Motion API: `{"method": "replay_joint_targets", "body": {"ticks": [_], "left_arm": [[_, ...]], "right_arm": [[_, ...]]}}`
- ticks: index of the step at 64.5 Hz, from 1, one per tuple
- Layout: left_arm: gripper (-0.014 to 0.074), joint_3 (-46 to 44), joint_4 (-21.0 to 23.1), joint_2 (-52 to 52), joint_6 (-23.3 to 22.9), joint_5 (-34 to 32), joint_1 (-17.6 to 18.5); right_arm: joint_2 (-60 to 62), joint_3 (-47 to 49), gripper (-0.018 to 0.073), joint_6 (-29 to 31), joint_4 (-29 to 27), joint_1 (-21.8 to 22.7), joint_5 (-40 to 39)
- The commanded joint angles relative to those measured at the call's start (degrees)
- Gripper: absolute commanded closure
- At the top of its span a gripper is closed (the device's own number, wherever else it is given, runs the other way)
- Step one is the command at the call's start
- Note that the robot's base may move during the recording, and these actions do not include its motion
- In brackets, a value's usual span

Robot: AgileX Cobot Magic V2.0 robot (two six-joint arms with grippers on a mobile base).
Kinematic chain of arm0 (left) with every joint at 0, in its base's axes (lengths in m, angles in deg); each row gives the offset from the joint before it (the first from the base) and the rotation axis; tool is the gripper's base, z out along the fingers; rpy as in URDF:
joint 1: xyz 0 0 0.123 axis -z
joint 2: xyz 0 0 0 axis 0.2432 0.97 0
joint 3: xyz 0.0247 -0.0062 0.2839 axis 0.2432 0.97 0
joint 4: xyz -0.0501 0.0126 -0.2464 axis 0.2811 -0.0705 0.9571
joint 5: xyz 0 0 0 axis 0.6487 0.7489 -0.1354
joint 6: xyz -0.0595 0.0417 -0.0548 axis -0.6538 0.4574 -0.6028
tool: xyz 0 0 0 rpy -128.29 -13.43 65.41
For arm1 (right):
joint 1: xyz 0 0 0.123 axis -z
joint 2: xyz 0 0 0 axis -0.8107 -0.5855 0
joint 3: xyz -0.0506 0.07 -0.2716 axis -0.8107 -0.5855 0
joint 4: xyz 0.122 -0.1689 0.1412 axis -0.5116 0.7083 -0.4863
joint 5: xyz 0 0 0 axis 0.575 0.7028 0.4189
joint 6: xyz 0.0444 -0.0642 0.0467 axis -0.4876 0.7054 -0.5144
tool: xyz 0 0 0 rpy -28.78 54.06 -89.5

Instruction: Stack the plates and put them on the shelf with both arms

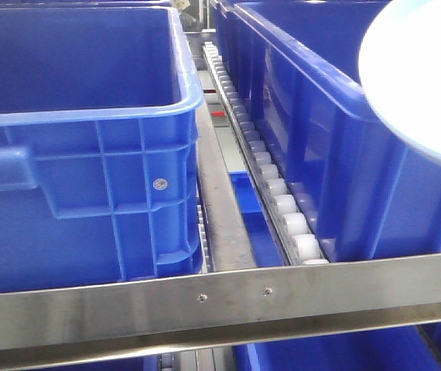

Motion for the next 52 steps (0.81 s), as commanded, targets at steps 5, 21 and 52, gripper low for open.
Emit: {"method": "replay_joint_targets", "body": {"ticks": [5, 21, 52], "left_arm": [[0.0507, -1.65, -0.04, 0.46, -0.47, -4.41, 0.41], [0.0506, -1.65, -0.04, 0.46, -0.47, -4.41, 0.41], [0.0507, -1.65, -0.04, 0.46, -0.47, -4.41, 0.41]], "right_arm": [[-2.42, 2.62, 0.0510, 0.05, 0.47, 0.36, -13.96], [-12.69, 11.38, 0.0509, -0.07, 0.69, 0.36, -19.52], [-33.39, 23.83, 0.0509, -0.07, 2.97, 7.65, -26.42]]}}
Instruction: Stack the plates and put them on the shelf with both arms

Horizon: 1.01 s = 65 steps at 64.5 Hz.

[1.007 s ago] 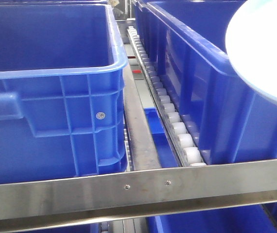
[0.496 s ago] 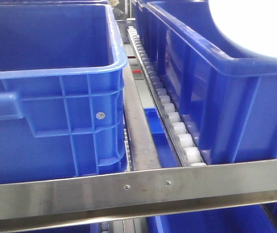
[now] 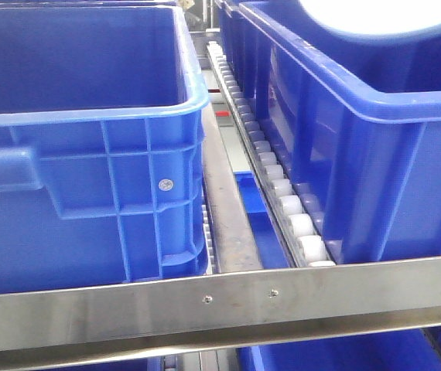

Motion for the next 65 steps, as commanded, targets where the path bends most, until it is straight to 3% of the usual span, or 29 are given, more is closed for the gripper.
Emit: {"method": "replay_joint_targets", "body": {"ticks": [1, 16, 21, 34, 38, 55, 65], "left_arm": [[0.0507, -1.65, -0.04, 0.46, -0.47, -4.41, 0.41], [0.0507, -1.65, -0.04, 0.46, -0.47, -4.41, 0.41], [0.0507, -1.65, -0.04, 0.46, -0.47, -4.41, 0.41], [0.0507, -1.65, -0.04, 0.46, -0.47, -4.41, 0.41], [0.0507, -1.65, -0.04, 0.46, -0.47, -4.41, 0.41], [0.0507, -1.65, -0.04, 0.46, -0.47, -4.41, 0.41], [0.0507, -1.65, -0.04, 0.46, -0.47, -4.41, 0.41]], "right_arm": [[-0.81, 2.83, 0.0509, -0.07, 0.63, 3.04, -7.17], [-3.90, 2.83, 0.0508, -0.09, -0.16, 7.28, -9.29], [-4.35, 2.83, 0.0457, -0.09, -0.16, 7.28, -9.80], [-2.93, 2.78, -0.0012, -0.09, -0.29, 7.28, -10.54], [-0.92, 2.22, -0.0061, -0.09, -0.38, 7.28, -10.51], [22.10, -10.80, 0.0071, -0.09, -1.94, 7.21, -10.59], [39.24, -22.53, 0.0308, -0.09, -1.94, 7.21, -10.09]]}}
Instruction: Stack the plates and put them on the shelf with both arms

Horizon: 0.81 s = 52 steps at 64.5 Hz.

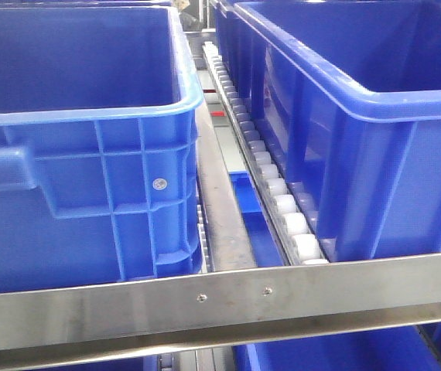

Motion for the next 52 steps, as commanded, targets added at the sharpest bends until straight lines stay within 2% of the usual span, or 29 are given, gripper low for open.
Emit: {"method": "replay_joint_targets", "body": {"ticks": [1, 6, 10, 21, 25, 52], "left_arm": [[0.0507, -1.65, -0.04, 0.46, -0.47, -4.41, 0.41], [0.0507, -1.65, -0.04, 0.46, -0.47, -4.41, 0.41], [0.0507, -1.65, -0.04, 0.46, -0.47, -4.41, 0.41], [0.0507, -1.65, -0.04, 0.46, -0.47, -4.41, 0.41], [0.0507, -1.65, -0.04, 0.46, -0.47, -4.41, 0.41], [0.0507, -1.65, -0.04, 0.46, -0.47, -4.41, 0.41]], "right_arm": [[7.33, -3.68, 0.0350, 0.02, -0.02, 0.30, -4.13], [13.50, -7.59, 0.0527, 0.02, -0.08, 0.30, -2.78], [17.04, -9.80, 0.0491, 0.02, -0.07, 0.30, -1.19], [22.84, -13.40, 0.0508, 0.02, -0.98, 0.30, 3.29], [23.21, -13.82, 0.0507, 0.02, -3.15, 0.30, 3.44], [23.21, -14.08, 0.0507, 0.07, -3.10, 0.30, 5.87]]}}
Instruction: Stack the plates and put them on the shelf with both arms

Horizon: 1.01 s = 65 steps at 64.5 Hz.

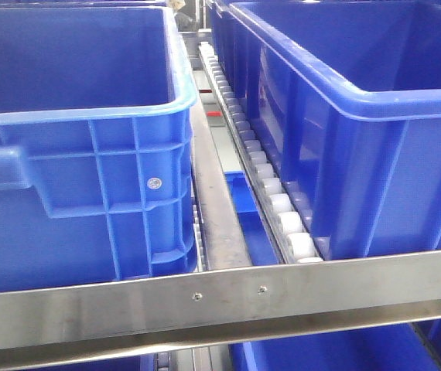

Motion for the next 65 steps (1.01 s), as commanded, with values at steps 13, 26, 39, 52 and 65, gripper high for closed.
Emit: {"method": "replay_joint_targets", "body": {"ticks": [13, 26, 39, 52, 65], "left_arm": [[0.0506, -1.65, -0.04, 0.46, -0.47, -4.33, 0.41], [0.0507, -1.65, -0.04, 0.46, -0.47, -4.33, 0.41], [0.0507, -1.65, 0.08, 0.46, -0.47, -4.47, 0.41], [0.0507, -1.65, 0.08, 0.46, -0.47, -4.60, 0.41], [0.0507, -1.65, 0.08, 0.46, -0.47, -4.60, 0.41]], "right_arm": [[1.57, -2.51, 0.0507, 0.07, 0.25, 0.18, -6.62], [7.79, -17.89, 0.0507, 0.01, -1.49, -0.47, -17.74], [10.94, -24.11, 0.0507, 0.06, -1.44, -3.29, -18.59], [10.94, -24.11, 0.0507, 0.10, -1.20, -5.38, -18.13], [10.94, -24.11, 0.0507, 0.10, -1.20, -5.38, -18.06]]}}
